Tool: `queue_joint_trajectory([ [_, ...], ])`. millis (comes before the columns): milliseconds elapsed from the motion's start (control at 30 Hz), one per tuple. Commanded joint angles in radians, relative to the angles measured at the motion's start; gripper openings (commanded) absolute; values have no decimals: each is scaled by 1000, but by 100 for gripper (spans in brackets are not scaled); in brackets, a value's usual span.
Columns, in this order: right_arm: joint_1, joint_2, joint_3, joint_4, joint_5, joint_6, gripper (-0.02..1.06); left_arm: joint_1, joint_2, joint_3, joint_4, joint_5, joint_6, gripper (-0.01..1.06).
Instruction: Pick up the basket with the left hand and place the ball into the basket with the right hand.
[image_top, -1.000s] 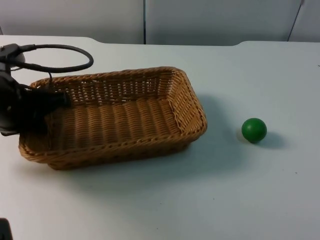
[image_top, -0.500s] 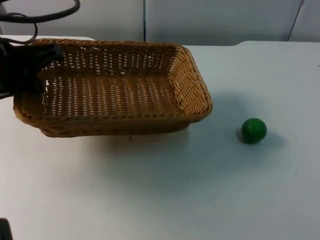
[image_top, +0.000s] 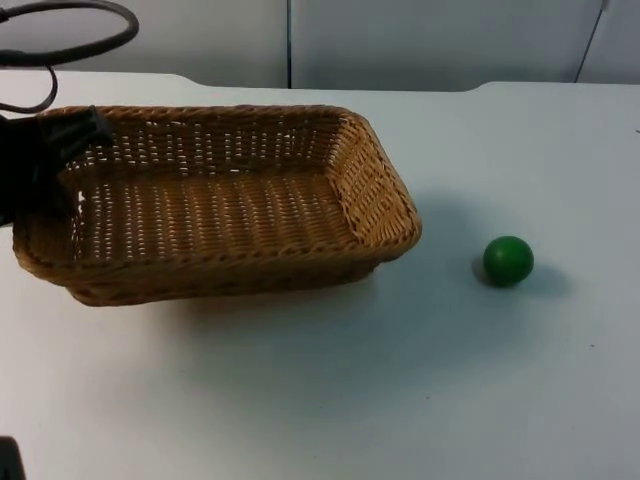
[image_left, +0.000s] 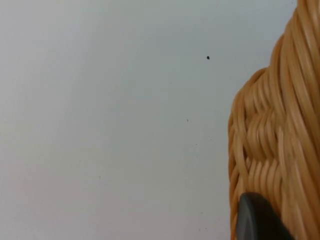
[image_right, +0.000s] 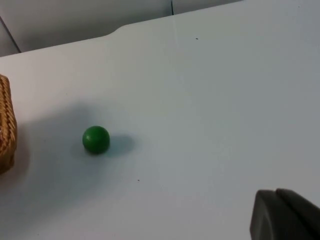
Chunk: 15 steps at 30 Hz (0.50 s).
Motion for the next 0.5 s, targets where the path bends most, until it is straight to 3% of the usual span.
queue_joint_trajectory([
  [0,-6,-4,6,0,-4,-2,0,-3,-25,3,-36,-11,-53,0],
  [467,-6,-4,6,0,-4,-2,0,-3,-83,3,-45,12,-55,0],
])
